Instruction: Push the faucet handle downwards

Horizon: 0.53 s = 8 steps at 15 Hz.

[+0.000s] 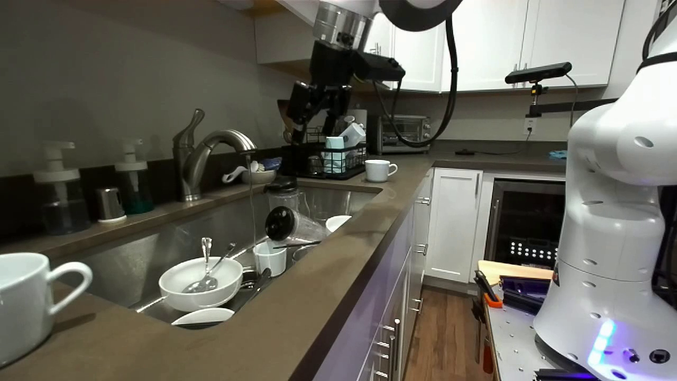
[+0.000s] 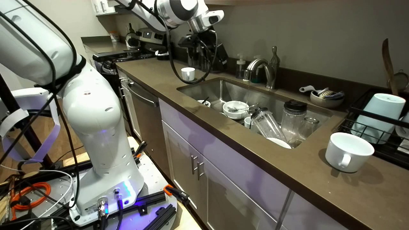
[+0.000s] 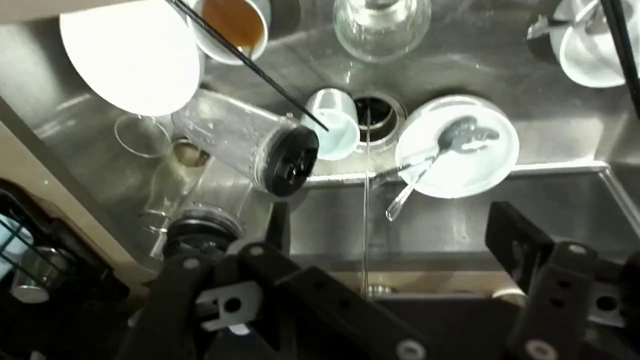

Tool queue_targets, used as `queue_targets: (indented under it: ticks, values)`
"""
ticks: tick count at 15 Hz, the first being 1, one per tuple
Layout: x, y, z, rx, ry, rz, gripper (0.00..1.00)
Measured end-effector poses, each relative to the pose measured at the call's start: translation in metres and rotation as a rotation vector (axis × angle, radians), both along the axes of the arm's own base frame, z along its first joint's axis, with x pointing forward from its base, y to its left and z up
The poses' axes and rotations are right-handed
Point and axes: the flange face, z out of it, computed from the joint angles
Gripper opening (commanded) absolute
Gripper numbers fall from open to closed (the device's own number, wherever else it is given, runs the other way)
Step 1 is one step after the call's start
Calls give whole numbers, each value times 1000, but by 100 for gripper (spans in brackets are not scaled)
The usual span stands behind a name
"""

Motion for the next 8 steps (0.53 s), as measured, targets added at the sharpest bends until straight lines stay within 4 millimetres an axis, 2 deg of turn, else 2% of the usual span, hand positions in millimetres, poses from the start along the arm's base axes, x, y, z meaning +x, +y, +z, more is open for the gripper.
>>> queue_targets:
  ticks: [8]
  values:
    - [98,-32,30,35,-251,136,99]
